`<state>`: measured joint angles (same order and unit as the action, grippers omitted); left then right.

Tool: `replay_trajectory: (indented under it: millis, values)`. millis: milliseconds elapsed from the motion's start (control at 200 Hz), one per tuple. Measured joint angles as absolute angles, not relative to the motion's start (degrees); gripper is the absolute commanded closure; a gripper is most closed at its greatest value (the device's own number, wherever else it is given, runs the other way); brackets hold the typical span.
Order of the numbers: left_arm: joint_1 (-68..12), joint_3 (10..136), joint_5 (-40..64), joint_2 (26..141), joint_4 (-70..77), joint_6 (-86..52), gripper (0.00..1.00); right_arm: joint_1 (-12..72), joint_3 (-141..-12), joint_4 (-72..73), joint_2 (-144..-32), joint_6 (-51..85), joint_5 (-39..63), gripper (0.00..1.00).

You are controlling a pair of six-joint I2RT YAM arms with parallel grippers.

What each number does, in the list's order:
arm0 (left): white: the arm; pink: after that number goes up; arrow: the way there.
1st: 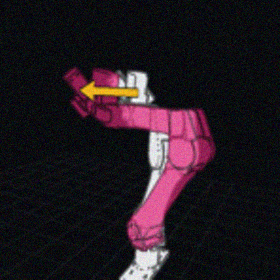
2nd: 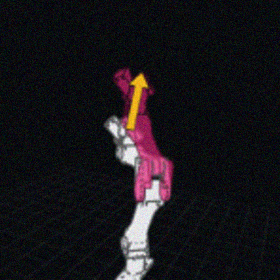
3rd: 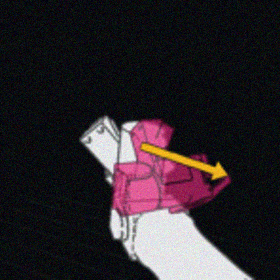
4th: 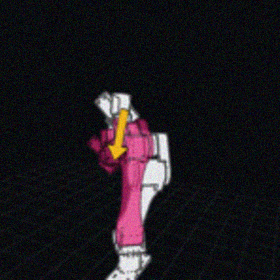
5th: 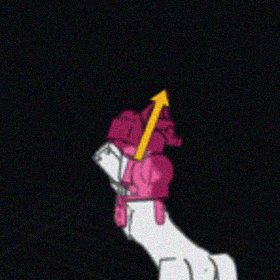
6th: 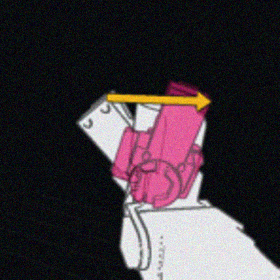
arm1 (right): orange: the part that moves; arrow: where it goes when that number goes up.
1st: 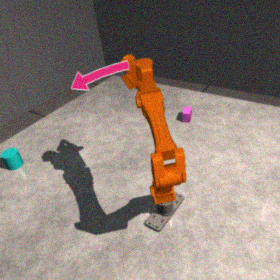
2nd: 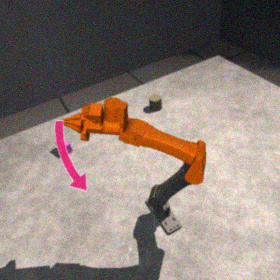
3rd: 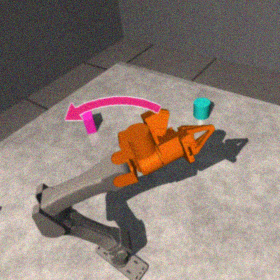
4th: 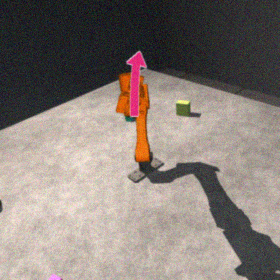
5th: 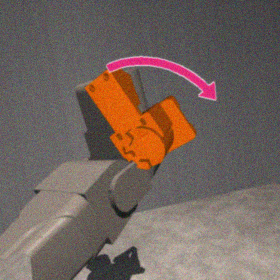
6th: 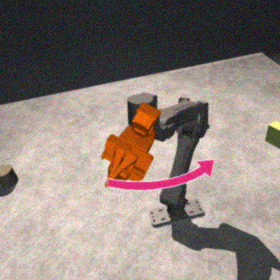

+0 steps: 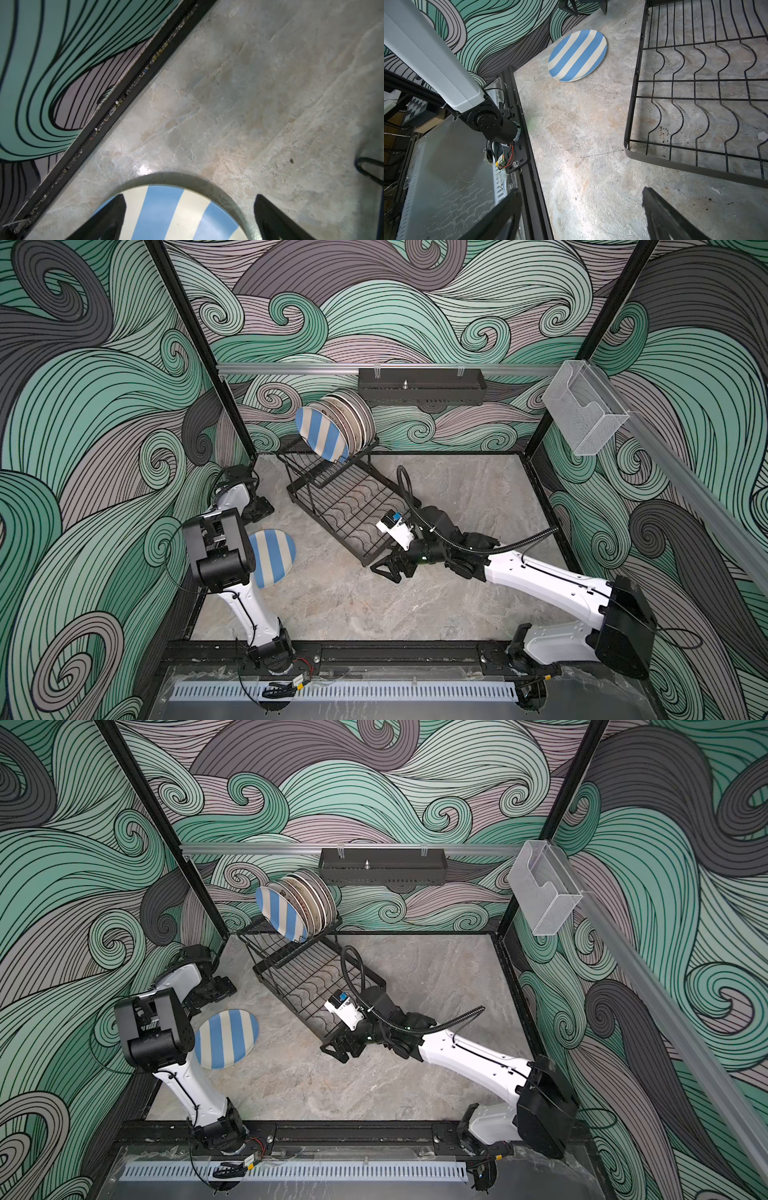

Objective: Load plates into a dish rack
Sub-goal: Move the plate to the bottom-left of the table.

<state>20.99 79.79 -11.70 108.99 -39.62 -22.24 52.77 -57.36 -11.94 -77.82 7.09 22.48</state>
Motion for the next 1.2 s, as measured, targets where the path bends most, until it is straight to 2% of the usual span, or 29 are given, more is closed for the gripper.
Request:
replay_trajectory:
  millis: [626,1201]
  values:
    - [23.86,88.73,-5.41,117.45,-39.24,-20.71,0.01,52.77,-56.01,-12.67,-78.61,7.05,23.49,0.07]
    - [23.88,81.95,-3.33,117.01,-35.94,-20.6,0.01,52.77,-54.17,-12.29,-77.71,7.7,24.51,0.06]
